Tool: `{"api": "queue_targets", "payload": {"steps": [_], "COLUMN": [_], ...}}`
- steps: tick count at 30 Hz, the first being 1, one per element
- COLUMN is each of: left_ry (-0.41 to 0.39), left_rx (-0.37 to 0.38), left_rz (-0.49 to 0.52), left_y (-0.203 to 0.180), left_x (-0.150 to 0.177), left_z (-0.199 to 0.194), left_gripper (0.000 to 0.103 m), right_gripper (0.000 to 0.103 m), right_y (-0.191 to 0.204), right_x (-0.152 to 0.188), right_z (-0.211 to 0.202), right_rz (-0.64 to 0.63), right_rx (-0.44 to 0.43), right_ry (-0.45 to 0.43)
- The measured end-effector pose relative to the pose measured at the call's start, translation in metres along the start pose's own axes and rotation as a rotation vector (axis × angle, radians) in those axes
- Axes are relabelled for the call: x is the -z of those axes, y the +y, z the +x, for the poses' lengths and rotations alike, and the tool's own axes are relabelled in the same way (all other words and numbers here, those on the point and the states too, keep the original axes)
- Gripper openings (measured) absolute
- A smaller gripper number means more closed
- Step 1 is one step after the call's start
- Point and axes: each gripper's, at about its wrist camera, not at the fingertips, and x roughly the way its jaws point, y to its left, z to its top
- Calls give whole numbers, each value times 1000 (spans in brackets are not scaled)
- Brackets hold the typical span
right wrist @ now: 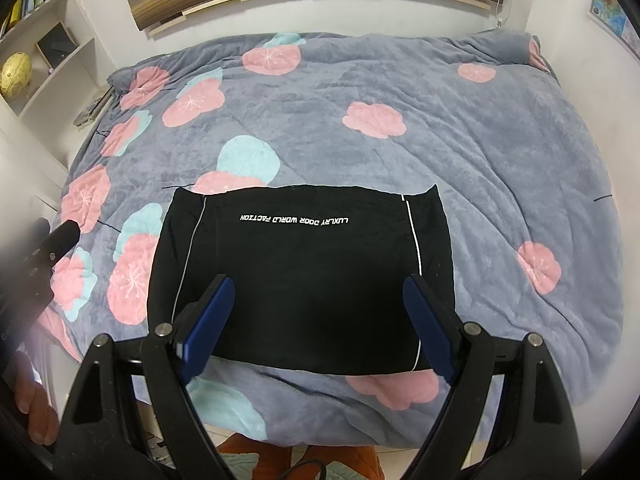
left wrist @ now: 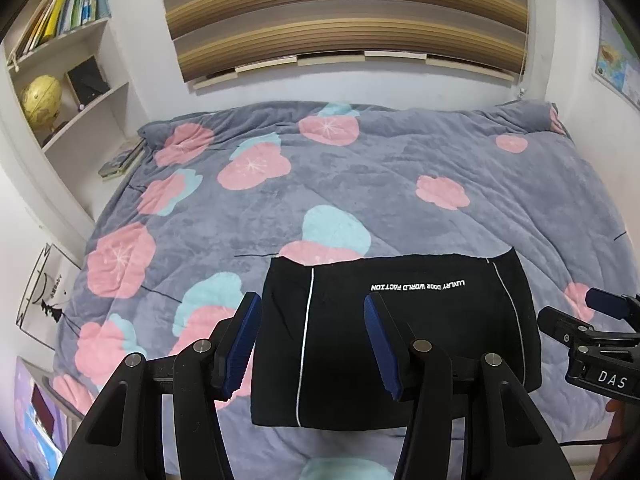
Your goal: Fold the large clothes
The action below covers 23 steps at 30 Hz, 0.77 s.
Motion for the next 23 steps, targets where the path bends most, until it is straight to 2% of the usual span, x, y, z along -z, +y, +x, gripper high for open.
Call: {"api": "queue_targets", "payload": {"steps": [15,17,19,23], "left_ry": [11,-11,-67,-65], "left_rx": [-29,-32,-25,-36], "left_rz": [-22,-24,-55,-69], "left_y": [8,10,15,21], "left_x": [1,1,2,-1], "left_z": [8,6,1,1], "left_gripper": [55,55,58,59], "right_gripper": [84,84,84,84], "right_y": [3,4,4,5], "right_x": [6,8,8,9], "right_z": [3,3,3,5], "right_rz": [0,2,1,-5], "right_rx": [-1,-1,0,3], "right_ry": [7,10,10,10]}}
